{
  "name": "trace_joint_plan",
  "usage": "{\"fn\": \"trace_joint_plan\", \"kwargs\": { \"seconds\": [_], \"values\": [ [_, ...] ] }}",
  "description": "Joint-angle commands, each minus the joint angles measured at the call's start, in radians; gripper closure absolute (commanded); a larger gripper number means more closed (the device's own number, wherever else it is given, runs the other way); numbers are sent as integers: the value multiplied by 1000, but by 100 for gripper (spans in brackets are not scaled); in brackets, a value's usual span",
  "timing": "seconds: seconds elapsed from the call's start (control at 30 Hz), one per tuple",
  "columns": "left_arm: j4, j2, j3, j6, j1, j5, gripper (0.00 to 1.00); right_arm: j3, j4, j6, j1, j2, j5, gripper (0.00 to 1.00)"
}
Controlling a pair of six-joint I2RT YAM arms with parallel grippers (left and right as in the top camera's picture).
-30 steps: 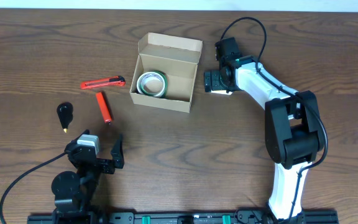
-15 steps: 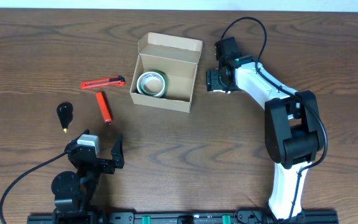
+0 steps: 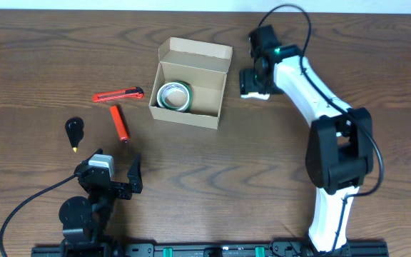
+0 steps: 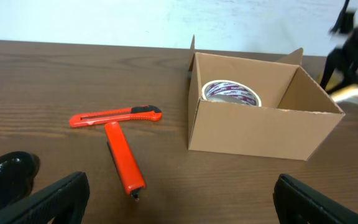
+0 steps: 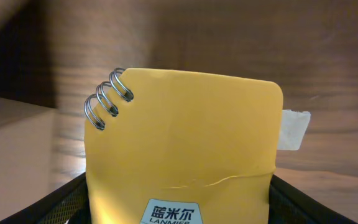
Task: Pack container
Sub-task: 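Carry the yellow notepad with the right gripper into the box and release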
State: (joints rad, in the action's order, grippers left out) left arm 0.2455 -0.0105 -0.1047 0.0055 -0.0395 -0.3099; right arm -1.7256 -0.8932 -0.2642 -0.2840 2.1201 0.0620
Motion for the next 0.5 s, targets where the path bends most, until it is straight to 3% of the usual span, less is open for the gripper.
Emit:
{"fn": "trace_joint_plan", "kwargs": {
  "seconds": [0.0,0.23,0.47],
  "values": [
    [5,6,25,16,-6,4,5,-83,-29,26,1,-101,12,25],
    [5,6,25,16,-6,3,5,-113,-8,4,-99,-217,-45,27],
    [5,6,25,16,-6,4,5,-112,65,-82,-293,-169,-40,25]
  ]
}}
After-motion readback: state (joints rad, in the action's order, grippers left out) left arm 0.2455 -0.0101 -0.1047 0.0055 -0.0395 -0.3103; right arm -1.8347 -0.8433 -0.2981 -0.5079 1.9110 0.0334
